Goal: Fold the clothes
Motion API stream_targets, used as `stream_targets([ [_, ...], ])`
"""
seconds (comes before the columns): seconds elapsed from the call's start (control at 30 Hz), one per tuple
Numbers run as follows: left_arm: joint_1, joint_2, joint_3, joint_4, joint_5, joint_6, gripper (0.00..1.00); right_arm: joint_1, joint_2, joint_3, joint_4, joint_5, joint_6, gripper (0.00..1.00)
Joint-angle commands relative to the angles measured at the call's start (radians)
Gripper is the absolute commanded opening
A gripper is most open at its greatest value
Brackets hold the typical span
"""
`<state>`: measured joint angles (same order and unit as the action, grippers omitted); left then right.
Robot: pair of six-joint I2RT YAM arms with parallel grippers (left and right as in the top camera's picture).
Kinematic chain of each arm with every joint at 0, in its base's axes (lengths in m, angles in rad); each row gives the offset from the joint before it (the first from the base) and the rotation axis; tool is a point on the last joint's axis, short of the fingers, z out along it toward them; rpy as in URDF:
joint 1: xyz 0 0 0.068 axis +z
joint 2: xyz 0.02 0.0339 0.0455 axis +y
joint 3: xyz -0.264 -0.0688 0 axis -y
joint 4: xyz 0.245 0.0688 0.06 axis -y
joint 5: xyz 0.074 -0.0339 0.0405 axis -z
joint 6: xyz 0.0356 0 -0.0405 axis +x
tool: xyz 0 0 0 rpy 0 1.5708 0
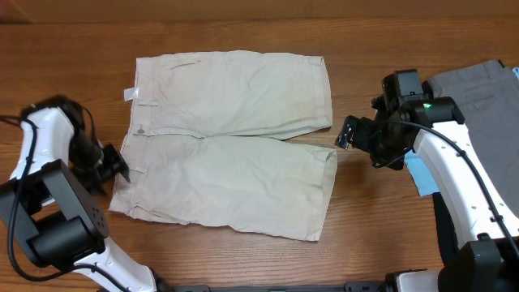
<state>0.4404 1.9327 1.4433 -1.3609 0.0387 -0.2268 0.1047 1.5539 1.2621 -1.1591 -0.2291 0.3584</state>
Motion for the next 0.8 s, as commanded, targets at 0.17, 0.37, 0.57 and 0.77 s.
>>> stream_targets([
  [0.17,-0.079,-0.118,0.232,-0.046,0.143,0.028,0.04,-0.004,-0.007,0.018,0.009,0.006,-0.007,1.0],
  [0.37,-0.121,-0.121,0.18,-0.031,0.159,0.03,0.04,-0.004,-0.007,0.018,0.046,-0.022,0.005,1.0],
  [0.57,-0.14,-0.121,0.031,0.07,0.253,0.101,0.04,0.027,-0.005,0.0,0.082,-0.245,-0.047,0.08],
  [0.77,-0.163,-0.121,-0.089,0.183,0.283,0.1,0.04,0.095,-0.004,-0.113,0.205,-0.236,-0.044,0.04],
])
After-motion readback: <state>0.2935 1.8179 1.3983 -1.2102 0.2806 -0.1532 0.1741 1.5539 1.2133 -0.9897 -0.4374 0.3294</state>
